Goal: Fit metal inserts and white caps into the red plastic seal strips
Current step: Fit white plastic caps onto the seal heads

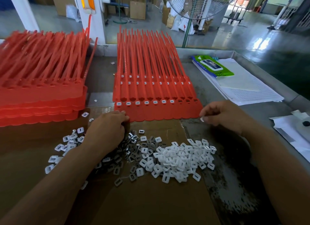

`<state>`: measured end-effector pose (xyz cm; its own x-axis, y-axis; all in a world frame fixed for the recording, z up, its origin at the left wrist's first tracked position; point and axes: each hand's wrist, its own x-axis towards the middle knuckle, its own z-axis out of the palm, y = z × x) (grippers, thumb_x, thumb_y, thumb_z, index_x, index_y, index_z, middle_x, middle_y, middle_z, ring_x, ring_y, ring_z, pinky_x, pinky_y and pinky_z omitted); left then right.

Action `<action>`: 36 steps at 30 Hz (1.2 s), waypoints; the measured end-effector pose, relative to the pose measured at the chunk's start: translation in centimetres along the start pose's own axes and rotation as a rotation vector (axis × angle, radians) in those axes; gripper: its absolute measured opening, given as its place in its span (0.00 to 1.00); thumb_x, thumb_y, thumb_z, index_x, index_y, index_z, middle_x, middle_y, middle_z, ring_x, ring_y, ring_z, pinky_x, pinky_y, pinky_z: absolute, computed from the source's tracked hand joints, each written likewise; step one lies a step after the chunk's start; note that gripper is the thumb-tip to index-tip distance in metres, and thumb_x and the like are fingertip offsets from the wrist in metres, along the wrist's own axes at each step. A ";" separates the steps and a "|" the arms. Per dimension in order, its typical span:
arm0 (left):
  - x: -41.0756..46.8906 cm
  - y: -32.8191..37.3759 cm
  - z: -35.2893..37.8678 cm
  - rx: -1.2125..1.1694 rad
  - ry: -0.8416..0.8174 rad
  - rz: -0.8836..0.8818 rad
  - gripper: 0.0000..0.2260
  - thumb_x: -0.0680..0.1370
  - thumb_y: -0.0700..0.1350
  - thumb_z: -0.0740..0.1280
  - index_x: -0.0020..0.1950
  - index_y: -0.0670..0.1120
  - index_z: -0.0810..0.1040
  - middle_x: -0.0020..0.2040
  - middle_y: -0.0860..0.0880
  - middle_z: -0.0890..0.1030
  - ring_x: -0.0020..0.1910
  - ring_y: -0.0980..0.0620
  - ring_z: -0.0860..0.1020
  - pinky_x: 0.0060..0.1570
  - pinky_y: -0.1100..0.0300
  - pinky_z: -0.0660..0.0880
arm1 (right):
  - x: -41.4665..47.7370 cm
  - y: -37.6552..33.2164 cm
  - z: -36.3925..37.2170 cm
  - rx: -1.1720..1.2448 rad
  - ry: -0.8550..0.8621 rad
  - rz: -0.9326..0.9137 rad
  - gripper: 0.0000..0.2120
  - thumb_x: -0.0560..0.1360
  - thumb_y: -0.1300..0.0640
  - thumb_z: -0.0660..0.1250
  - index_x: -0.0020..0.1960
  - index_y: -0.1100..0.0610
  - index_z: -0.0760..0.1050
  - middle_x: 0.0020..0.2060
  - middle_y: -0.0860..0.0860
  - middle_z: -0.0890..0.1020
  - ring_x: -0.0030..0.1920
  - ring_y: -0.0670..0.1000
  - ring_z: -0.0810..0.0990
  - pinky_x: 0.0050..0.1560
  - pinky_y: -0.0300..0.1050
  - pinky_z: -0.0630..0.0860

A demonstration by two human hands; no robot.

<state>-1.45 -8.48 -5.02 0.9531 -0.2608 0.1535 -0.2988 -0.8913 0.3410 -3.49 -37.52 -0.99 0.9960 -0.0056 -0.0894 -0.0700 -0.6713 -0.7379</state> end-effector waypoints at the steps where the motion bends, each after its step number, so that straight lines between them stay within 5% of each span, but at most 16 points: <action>1: 0.0 0.0 0.0 0.001 0.000 0.000 0.19 0.74 0.36 0.59 0.64 0.46 0.73 0.67 0.50 0.70 0.66 0.51 0.68 0.66 0.57 0.61 | 0.5 -0.2 0.3 0.021 0.036 0.006 0.04 0.70 0.71 0.67 0.44 0.66 0.77 0.30 0.53 0.77 0.24 0.39 0.73 0.27 0.27 0.70; 7: -0.1 0.0 0.1 -0.023 0.008 -0.010 0.19 0.73 0.35 0.59 0.63 0.46 0.74 0.67 0.50 0.71 0.66 0.51 0.68 0.66 0.56 0.62 | 4.2 -0.9 2.5 0.025 0.161 0.011 0.04 0.72 0.68 0.67 0.43 0.61 0.75 0.33 0.52 0.77 0.32 0.45 0.73 0.27 0.26 0.69; 12: -0.1 -0.1 0.2 -0.046 0.019 -0.012 0.19 0.72 0.34 0.59 0.62 0.45 0.75 0.66 0.50 0.71 0.66 0.51 0.68 0.67 0.59 0.60 | 7.3 -0.3 3.7 -0.031 0.238 -0.013 0.10 0.71 0.64 0.69 0.36 0.51 0.75 0.34 0.44 0.76 0.36 0.41 0.73 0.42 0.39 0.70; 17: 0.0 -0.2 0.2 -0.049 0.025 -0.001 0.19 0.72 0.34 0.59 0.62 0.45 0.75 0.66 0.49 0.72 0.66 0.51 0.68 0.66 0.59 0.60 | 8.9 -0.1 4.1 -0.049 0.232 0.026 0.12 0.70 0.61 0.70 0.33 0.47 0.75 0.35 0.44 0.77 0.45 0.49 0.77 0.54 0.50 0.75; 36: 0.0 0.1 0.0 -0.049 0.008 -0.013 0.19 0.73 0.35 0.59 0.62 0.46 0.74 0.67 0.50 0.71 0.66 0.51 0.68 0.67 0.57 0.61 | 9.1 -0.7 3.8 -0.183 0.164 0.037 0.13 0.70 0.62 0.70 0.33 0.48 0.73 0.36 0.43 0.76 0.45 0.47 0.74 0.48 0.42 0.71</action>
<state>-1.48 -8.57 -4.95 0.9566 -0.2460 0.1563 -0.2886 -0.8752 0.3883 5.41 -34.33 -3.80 0.9897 -0.1428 0.0074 -0.1097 -0.7916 -0.6011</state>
